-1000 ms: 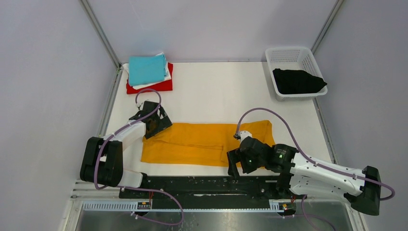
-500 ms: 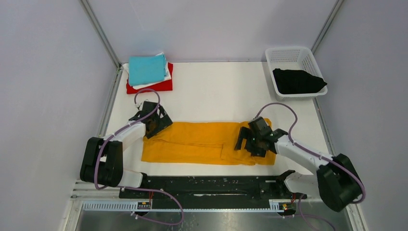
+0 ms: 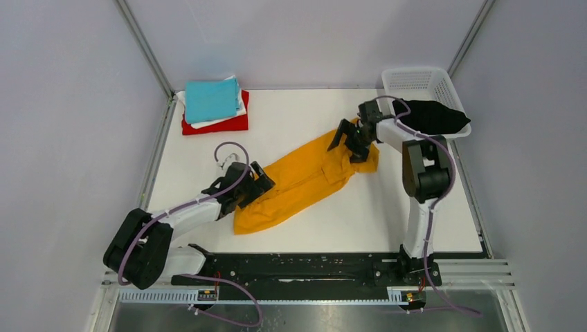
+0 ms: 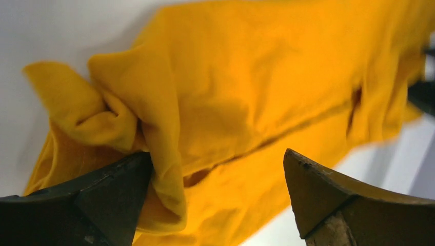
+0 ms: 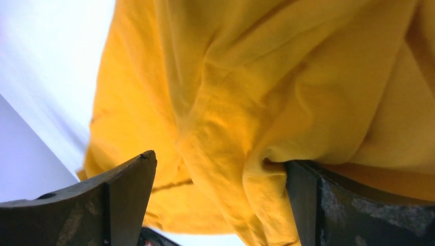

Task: Fold and stack the t-shirts
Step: Rotate the tshirt 90 degrees, then grab the bottom of the folded rectangular tshirt with both arms, then fold the folded rectangular tshirt in 1/3 of the way, then grab one side of the 2/3 rectangular tshirt with both arms, then fold the long partially folded tshirt into a neat square

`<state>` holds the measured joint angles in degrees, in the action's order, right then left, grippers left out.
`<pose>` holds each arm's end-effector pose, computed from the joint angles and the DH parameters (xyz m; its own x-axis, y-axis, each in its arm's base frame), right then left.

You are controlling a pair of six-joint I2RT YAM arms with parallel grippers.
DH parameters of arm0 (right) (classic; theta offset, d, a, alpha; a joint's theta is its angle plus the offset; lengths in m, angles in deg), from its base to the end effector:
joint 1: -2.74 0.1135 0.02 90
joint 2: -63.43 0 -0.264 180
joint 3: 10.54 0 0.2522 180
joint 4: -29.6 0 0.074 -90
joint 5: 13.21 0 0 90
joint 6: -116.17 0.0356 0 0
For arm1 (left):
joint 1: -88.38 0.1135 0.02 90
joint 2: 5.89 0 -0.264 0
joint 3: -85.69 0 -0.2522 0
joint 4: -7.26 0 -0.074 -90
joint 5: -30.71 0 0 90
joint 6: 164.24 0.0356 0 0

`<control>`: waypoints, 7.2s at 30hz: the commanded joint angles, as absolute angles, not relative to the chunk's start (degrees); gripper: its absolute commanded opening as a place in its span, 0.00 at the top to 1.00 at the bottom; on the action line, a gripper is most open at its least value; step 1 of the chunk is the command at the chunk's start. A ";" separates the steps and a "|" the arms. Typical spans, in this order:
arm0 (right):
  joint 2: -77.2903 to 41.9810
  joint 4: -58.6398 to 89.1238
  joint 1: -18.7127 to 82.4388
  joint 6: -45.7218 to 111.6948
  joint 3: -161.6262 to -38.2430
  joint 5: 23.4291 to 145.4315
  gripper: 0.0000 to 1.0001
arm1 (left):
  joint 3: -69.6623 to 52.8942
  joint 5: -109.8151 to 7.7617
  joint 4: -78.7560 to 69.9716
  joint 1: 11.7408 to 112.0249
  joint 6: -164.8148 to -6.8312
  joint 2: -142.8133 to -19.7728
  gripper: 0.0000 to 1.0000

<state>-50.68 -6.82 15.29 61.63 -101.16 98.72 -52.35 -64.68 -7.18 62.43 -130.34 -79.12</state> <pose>0.4000 0.1027 0.1613 -0.9109 0.3486 -0.2209 0.1769 0.8135 0.5541 0.2135 -0.1002 0.1570 -0.6716 -0.5921 -0.4453 -0.3241 0.7753 -0.5421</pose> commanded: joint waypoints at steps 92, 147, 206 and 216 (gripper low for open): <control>15.89 -10.57 43.83 74.07 -41.73 98.45 0.80 | -50.21 -51.90 -16.73 25.53 -123.77 -76.86 1.00; -19.28 9.08 17.90 59.33 -72.19 90.98 0.27 | -23.82 -40.37 -11.88 61.15 -110.22 -97.10 0.07; 35.93 -19.94 23.03 71.13 -48.31 105.12 1.00 | -36.88 -41.16 -28.85 42.67 -115.00 -64.77 1.00; 33.08 -19.54 23.03 66.79 -58.98 92.02 1.00 | -28.18 -38.43 -21.02 49.67 -109.41 -68.79 1.00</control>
<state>37.19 -17.55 22.68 70.20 -54.52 100.10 -29.79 -41.92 -28.58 45.23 -111.94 -66.18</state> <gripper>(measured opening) 0.036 0.037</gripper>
